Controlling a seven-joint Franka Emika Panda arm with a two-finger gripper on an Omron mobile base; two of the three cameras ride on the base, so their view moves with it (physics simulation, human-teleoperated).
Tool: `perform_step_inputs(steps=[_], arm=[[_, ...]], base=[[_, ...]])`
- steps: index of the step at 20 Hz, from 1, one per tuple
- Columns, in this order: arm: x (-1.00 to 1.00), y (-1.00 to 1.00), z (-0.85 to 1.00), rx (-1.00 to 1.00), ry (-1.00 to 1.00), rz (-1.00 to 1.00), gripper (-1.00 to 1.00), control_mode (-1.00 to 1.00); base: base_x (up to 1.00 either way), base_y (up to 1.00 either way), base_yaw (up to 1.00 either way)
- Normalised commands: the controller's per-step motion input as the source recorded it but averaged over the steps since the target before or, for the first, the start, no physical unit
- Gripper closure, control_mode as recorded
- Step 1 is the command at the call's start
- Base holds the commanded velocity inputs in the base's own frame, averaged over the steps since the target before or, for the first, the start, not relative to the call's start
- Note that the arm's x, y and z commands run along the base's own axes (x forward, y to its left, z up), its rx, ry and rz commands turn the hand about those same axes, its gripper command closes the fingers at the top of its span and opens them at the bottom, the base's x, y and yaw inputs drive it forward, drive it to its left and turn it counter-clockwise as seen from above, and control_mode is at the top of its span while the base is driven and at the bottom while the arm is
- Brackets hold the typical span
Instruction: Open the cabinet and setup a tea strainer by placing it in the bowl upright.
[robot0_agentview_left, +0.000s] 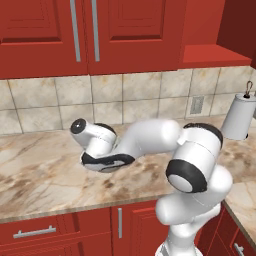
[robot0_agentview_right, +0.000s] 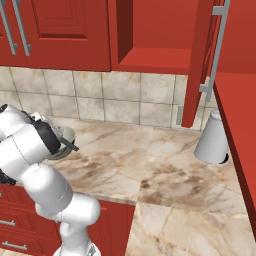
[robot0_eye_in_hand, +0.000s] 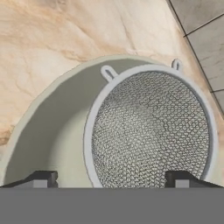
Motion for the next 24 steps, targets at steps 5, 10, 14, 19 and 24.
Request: perform_step_inputs(steps=[5, 10, 14, 19, 24], arm=[[-0.36, 0.00, 0.39, 0.00, 0.00, -0.01, -1.00, -1.00], [-0.40, -0.03, 0.46, 0.00, 0.00, -0.01, -1.00, -1.00], [-0.43, -0.31, 0.40, 0.05, 0.00, -0.11, -1.00, -1.00], [-0.43, -0.71, 0.36, 0.10, 0.00, -0.21, -1.00, -1.00], [-0.64, -0.95, 0.22, 0.11, -0.06, -0.27, -1.00, -1.00]], base=[[0.00, 0.00, 0.00], [0.00, 0.00, 0.00], [0.00, 0.00, 0.00], [0.00, 0.00, 0.00], [0.00, 0.00, 0.00]])
